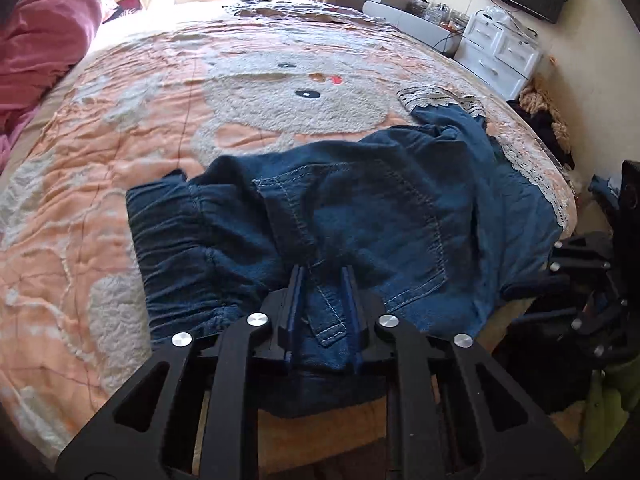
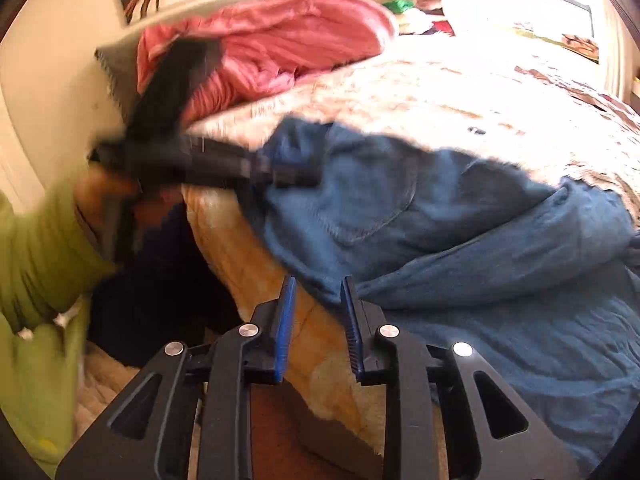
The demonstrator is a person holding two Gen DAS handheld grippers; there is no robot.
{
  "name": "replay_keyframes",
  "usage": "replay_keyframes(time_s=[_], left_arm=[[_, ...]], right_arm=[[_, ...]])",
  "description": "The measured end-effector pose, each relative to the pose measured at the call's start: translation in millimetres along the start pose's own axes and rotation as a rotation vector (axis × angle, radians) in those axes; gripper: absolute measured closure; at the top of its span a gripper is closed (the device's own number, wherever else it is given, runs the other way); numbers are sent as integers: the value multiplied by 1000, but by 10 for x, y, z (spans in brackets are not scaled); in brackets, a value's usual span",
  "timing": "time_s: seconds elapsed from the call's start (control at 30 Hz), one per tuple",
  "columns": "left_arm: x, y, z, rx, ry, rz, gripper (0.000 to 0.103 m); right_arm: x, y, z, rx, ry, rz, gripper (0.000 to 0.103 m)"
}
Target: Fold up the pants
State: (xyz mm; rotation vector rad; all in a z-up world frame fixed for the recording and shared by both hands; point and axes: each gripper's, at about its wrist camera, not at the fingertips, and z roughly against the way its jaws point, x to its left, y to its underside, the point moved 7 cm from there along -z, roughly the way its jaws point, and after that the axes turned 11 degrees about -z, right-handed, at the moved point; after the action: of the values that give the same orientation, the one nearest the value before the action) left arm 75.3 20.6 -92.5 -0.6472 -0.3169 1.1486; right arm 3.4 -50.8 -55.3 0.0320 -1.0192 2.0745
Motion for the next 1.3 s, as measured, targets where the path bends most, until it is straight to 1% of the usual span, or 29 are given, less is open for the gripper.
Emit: replay_keyframes(time_s=[0.07, 0.13, 0.2, 0.23, 0.3, 0.37, 0.43, 0.47, 0.53, 0.57, 0.6, 0.63, 0.67, 0.7, 0.73, 0.8, 0.87, 0.9, 0.93, 1.0, 1.1, 1.13, 1.23, 1.27, 1.3], left_arm=[[17, 22, 33, -10, 10, 1, 93], [20, 17, 33, -8, 8, -3, 93], [19, 33, 33, -12, -1, -18, 93], [17, 36, 34, -14, -3, -19, 93], [3, 40, 20, -17, -4, -26, 93], [-7, 46, -16, -12, -17, -36, 93], [-24, 36, -36, -15, -36, -54, 93], [-22, 28, -43, -17, -41, -54, 93], [-19, -1, -18, -27, -44, -53, 92], [-25, -21, 29, -36, -45, -53, 92], [-43, -55, 96, -54, -38, -53, 90], [-70, -98, 186, -78, -28, -53, 80], [-93, -143, 269, -100, -22, -55, 74], [-117, -193, 347, -119, -27, -59, 62], [-148, -254, 424, -138, -35, -69, 60], [-231, -380, 541, -172, -35, -86, 58], [-350, -504, 599, -198, -9, -107, 51], [-419, -549, 600, -200, -2, -126, 44], [-496, -589, 577, -195, 1, -145, 41], [-661, -643, 499, -179, 30, -171, 39], [-904, -659, 296, -137, 66, -204, 31], [-979, -655, 226, -125, 85, -207, 31], [-1122, -615, -4, -74, 150, -174, 31], [-1147, -601, -81, -50, 164, -159, 31], [-1163, -578, -151, -28, 172, -147, 39]], right_arm=[[-22, -143, 48, -50, 5, -28, 80], [-87, -283, -30, -61, 47, -56, 77], [-167, -319, -190, -19, 78, -84, 75], [-223, -295, -281, 8, 101, -100, 71], [-355, -162, -522, 106, 151, -139, 69], [-393, -116, -573, 68, 157, -160, 69], [-368, -119, -558, 61, 167, -132, 69], [-370, -123, -540, 61, 160, -135, 69], [-384, -178, -426, 51, 114, -174, 69], [-415, -247, -334, 27, 93, -191, 69], [-460, -304, -201, -8, 86, -202, 68], [-512, -337, -73, -40, 92, -210, 64], [-582, -389, 67, -72, 105, -223, 62], [-654, -399, 170, -93, 120, -234, 56], [-740, -392, 291, -110, 140, -246, 54], [-923, -387, 507, -143, 196, -270, 53], [-1107, -390, 686, -169, 243, -308, 48], [-1189, -406, 753, -180, 265, -327, 41], [-1276, -404, 820, -188, 285, -342, 34], [-1443, -428, 910, -200, 328, -366, 28], [-1626, -467, 993, -198, 399, -365, 20], [-1665, -490, 1005, -198, 422, -358, 18], [-1749, -588, 961, -196, 470, -348, 14], [-1778, -618, 940, -194, 471, -348, 13], [-1790, -648, 913, -185, 468, -348, 13]])
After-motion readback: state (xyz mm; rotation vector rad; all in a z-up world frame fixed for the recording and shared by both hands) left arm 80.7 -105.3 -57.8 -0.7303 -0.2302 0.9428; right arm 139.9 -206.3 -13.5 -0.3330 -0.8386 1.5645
